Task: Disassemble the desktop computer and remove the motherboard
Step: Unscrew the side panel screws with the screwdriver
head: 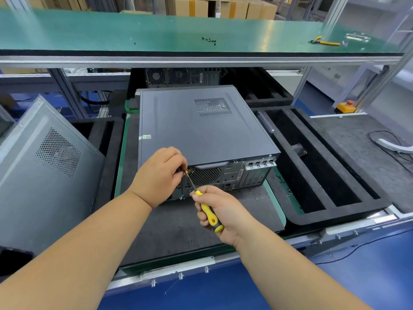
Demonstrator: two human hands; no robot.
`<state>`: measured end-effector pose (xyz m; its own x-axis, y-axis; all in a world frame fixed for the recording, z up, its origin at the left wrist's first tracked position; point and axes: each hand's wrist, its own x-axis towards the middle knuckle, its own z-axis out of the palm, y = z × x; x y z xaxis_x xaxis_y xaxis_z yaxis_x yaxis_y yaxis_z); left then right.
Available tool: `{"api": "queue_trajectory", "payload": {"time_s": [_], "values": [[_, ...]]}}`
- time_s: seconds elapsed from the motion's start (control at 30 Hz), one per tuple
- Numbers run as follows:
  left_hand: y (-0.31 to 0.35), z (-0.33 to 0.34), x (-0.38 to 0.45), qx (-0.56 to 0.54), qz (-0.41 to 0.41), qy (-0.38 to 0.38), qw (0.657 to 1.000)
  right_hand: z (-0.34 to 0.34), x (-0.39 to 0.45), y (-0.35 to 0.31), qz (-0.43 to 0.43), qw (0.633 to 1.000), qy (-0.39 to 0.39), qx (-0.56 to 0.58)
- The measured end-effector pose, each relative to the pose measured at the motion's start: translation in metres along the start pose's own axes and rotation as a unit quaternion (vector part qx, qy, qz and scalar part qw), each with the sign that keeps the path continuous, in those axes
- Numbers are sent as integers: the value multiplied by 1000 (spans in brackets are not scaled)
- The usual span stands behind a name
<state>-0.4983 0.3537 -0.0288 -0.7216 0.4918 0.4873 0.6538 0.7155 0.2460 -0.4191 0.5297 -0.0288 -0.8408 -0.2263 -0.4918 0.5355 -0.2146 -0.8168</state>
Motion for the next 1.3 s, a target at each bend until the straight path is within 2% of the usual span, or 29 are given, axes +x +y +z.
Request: {"api": "queue_trajectory", "payload": {"time_s": [0.23,0.47,0.6,0.97,1.17,1.3], "values": [[3,-2,0,5,-6,0,1000,3,2,-3,47,994,-29,97],[-1,-4,-1,-8,15,-2,1000,7,3,1,46,992,-27,111],[-1,-7,-5,-11,27,16,999,7,2,2,33,996,2,84],[-3,-4,-8,32,79,27,996,5,4,1,32,999,-4,33],[-4,1,-6,33,64,43,996,2,2,2,39,996,-12,79],[-3,2,-6,31,56,45,997,-1,1,5,-9,1000,3,-15]]}}
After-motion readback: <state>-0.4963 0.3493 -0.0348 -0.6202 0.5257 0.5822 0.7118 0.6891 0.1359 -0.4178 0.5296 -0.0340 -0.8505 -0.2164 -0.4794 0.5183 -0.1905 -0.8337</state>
